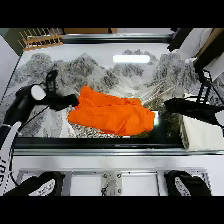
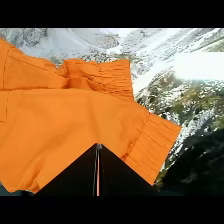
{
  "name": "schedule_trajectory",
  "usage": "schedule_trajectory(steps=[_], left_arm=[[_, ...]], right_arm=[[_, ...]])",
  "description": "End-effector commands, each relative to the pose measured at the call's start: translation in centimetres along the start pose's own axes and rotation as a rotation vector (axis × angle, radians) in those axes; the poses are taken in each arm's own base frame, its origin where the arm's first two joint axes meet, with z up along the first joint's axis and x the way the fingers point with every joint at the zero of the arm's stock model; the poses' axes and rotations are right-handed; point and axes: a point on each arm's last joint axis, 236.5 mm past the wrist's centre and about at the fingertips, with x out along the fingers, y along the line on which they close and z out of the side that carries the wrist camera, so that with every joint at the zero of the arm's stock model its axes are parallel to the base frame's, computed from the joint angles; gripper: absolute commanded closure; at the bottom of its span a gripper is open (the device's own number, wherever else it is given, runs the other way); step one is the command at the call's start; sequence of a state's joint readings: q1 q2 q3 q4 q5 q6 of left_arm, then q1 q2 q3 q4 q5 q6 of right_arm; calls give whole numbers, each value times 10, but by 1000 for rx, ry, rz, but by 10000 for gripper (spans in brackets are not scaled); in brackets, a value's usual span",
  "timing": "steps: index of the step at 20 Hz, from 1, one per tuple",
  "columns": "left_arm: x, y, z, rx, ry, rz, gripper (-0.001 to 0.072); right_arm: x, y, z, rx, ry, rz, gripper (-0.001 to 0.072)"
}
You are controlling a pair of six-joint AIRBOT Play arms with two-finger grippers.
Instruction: Fold the clothes and pants, and hang the long-sleeved shirts on hangers.
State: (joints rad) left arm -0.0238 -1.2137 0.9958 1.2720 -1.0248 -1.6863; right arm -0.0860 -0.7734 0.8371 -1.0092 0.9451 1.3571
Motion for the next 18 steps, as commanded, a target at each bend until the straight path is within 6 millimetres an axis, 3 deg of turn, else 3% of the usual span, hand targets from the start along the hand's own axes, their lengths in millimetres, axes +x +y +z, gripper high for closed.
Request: schedule_trajectory(steps=[1,9,11,13,15,16,17,18], left_arm=[[21,65,-34,-222,47,-19,87],[91,43,-62,-332,167,-157,87],[96,33,-59,-305,172,-163,88],[94,22,-44,-276,139,-172,105],[86,15,-23,-241,98,-182,596],[81,13,-15,-218,88,-183,701],[76,11,-9,-196,80,-181,701],[72,8,-5,-181,80,-185,700]], right_arm=[[1,-1,0,3,1,-1,696],[1,-1,0,4,2,-2,695],[1,-2,0,4,3,-3,692],[2,-7,-2,-10,10,-24,687],[7,-24,-8,-26,44,-76,686],[11,-34,-13,-16,72,-100,683],[16,-44,-18,11,103,-112,597],[24,-56,-25,45,140,-126,348]])
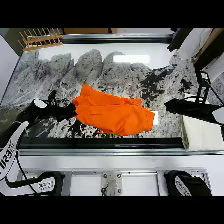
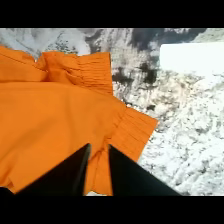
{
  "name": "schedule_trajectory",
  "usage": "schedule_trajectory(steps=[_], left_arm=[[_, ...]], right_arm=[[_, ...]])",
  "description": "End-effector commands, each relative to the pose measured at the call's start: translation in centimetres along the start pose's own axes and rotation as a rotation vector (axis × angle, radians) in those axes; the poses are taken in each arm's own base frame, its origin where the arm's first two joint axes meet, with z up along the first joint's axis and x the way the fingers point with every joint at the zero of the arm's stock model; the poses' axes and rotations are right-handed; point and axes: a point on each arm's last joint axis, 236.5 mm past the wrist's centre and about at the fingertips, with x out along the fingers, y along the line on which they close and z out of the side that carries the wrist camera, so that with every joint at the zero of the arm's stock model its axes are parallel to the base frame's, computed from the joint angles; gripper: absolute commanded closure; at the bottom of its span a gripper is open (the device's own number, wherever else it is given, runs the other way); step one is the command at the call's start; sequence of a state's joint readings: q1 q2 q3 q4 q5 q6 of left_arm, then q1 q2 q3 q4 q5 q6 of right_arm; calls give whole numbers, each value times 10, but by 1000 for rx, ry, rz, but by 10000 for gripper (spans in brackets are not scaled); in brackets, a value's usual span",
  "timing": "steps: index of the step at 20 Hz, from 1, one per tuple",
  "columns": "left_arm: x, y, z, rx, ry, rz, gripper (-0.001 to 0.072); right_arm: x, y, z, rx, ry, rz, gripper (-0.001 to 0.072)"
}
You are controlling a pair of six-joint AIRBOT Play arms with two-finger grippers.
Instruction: Fold the clothes and pants, and hang the long-sleeved shirts on hangers.
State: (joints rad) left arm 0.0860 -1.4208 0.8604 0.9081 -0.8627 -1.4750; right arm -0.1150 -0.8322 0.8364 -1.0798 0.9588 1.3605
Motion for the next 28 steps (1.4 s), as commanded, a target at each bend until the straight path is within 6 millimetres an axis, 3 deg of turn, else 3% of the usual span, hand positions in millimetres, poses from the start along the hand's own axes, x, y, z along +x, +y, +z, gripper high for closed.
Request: schedule_trajectory(steps=[1,4,6,8,11,17,19,20,22,24,26,28], left_arm=[[-12,-18,15,54,-16,-14,701],[-15,-21,19,63,-23,-20,700],[-15,-21,19,62,-21,-20,701],[-15,-21,17,62,-15,-20,701],[-15,-21,17,62,-15,-20,701],[-15,-22,17,61,-15,-21,701],[-15,-22,17,60,-14,-23,701],[-15,-22,17,60,-12,-23,701],[-22,-27,19,70,-31,-30,701],[-61,-47,44,111,-148,-61,702],[-135,-87,75,190,-330,-119,701],[-231,-139,86,304,-539,-185,701]], right_arm=[[24,-37,-18,70,110,-60,201],[67,-68,-51,164,266,-82,200],[96,-75,-77,196,372,-48,199],[121,-68,-96,238,437,30,198],[145,-52,-106,308,464,140,199],[161,-31,-108,306,460,186,215],[164,-27,-105,275,443,189,581],[164,-24,-103,259,433,200,680],[158,-17,-88,227,393,211,698],[136,-11,-40,152,274,210,698],[88,10,31,45,88,225,699],[14,47,96,-85,-119,247,700]])
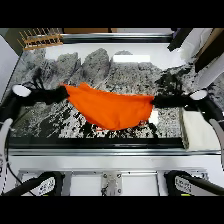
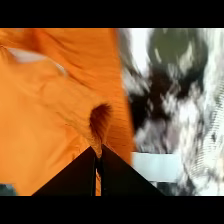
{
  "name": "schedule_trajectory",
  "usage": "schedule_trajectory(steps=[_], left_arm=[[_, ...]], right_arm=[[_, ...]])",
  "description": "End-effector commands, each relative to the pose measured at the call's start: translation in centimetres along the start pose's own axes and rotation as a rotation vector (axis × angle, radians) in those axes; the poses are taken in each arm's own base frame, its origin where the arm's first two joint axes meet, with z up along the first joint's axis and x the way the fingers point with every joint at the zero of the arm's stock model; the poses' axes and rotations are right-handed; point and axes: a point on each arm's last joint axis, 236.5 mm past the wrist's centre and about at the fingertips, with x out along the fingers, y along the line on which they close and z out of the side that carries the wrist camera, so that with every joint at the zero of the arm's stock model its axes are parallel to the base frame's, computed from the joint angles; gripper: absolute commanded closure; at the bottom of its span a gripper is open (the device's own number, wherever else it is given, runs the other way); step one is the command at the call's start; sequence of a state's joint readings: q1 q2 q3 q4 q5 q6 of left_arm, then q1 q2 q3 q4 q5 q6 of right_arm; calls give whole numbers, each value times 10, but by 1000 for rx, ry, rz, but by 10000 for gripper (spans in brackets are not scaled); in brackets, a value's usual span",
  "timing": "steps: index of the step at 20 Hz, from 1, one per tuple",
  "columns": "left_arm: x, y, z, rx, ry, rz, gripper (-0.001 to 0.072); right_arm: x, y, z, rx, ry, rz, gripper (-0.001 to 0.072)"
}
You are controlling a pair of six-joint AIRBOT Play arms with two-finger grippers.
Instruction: Fold the clothes and pants, and hang the long-sleeved shirts on hangers.
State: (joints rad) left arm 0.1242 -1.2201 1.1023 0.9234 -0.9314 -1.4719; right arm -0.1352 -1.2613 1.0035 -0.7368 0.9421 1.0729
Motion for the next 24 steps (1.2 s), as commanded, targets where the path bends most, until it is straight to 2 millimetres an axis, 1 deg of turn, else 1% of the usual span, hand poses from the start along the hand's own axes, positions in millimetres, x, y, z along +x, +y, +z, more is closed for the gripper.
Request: schedule_trajectory(steps=[1,2,3,4,5,6,7,8,10,13,14,15,16,17,18,19,20,22,24], left_arm=[[-127,-85,68,175,-322,-95,701],[-174,-116,76,238,-427,-128,701],[-219,-143,78,293,-528,-157,701],[-260,-165,74,340,-618,-183,701],[-294,-182,67,380,-689,-204,701],[-323,-197,57,416,-749,-223,701],[-350,-210,46,447,-803,-240,701],[-373,-220,34,474,-849,-256,701],[-408,-233,15,509,-930,-280,701],[-448,-245,0,530,-1054,-314,701],[-456,-247,-1,531,-1084,-321,701],[-460,-248,0,529,-1100,-324,701],[-455,-246,5,523,-1089,-320,701],[-444,-243,13,513,-1062,-312,701],[-426,-238,25,497,-1019,-299,701],[-405,-231,38,477,-968,-283,701],[-380,-222,54,452,-914,-267,701],[-317,-200,90,385,-793,-242,701],[-238,-183,120,328,-668,-230,701]], right_arm=[[-115,91,80,-248,-309,26,700],[-151,119,91,-315,-398,30,699],[-188,146,97,-378,-485,34,699],[-219,168,99,-426,-564,35,700],[-248,188,97,-467,-640,34,699],[-272,204,92,-499,-705,33,699],[-291,216,85,-526,-749,35,699],[-307,227,76,-551,-787,38,699],[-331,244,61,-588,-841,44,699],[-352,259,45,-591,-886,63,700],[-356,262,41,-581,-894,73,700],[-358,264,39,-575,-897,79,700],[-360,263,37,-556,-899,76,700],[-360,259,37,-528,-894,68,701],[-357,252,36,-500,-874,52,701],[-351,244,34,-464,-843,35,701],[-343,235,34,-420,-806,22,701],[-321,217,37,-327,-721,11,702],[-284,192,48,-219,-603,9,702]])
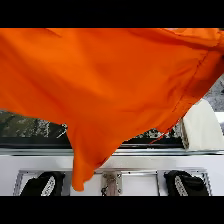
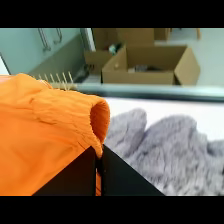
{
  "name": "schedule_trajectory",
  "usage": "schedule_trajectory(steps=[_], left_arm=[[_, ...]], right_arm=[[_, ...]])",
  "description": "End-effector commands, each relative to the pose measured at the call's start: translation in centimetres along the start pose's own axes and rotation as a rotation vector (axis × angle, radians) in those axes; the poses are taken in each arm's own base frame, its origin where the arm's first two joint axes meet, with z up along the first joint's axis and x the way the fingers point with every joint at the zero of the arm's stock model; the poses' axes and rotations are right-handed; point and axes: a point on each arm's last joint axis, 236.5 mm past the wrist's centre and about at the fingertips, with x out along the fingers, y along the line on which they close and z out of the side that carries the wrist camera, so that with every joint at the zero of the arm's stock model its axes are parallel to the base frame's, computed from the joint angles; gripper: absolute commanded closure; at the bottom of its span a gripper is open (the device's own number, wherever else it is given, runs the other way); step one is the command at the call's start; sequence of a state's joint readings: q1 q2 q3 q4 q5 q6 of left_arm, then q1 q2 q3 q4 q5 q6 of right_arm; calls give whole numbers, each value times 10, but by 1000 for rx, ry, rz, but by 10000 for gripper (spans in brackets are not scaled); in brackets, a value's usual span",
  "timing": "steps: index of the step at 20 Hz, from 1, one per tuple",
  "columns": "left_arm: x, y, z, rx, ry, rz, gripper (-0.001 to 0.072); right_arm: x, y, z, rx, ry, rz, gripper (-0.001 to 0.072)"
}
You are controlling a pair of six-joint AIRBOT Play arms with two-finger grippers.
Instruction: Fold the clothes and pants, and hang the long-sleeved shirts on hangers.
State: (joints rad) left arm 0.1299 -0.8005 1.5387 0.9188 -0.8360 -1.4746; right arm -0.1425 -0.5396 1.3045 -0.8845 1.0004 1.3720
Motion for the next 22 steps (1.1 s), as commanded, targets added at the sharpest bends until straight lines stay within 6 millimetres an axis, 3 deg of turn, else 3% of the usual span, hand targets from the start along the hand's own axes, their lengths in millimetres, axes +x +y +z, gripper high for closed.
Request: schedule_trajectory(steps=[1,5,7,8,9,10,11,14,17,19,22], left_arm=[[105,55,-73,-107,189,26,701],[226,85,-164,-152,368,7,701],[262,95,-206,-179,463,-9,700],[270,99,-224,-214,521,-11,698],[273,108,-237,-260,566,3,435],[272,116,-245,-295,598,20,81],[265,128,-251,-333,628,49,26],[219,177,-265,-349,730,169,26],[142,222,-299,-267,872,368,26],[88,221,-341,-295,986,421,26],[1,199,-424,-381,1200,455,25]], right_arm=[[46,-42,-47,179,209,-58,702],[139,-127,-137,321,469,-189,702],[181,-171,-171,364,493,-254,700],[199,-192,-181,367,473,-283,691],[210,-209,-186,359,458,-302,580],[216,-222,-188,350,446,-318,280],[217,-230,-186,326,443,-324,104],[194,-242,-169,253,440,-335,104],[155,-232,-172,251,512,-335,105],[130,-221,-187,238,570,-344,105],[105,-201,-214,252,619,-332,105]])
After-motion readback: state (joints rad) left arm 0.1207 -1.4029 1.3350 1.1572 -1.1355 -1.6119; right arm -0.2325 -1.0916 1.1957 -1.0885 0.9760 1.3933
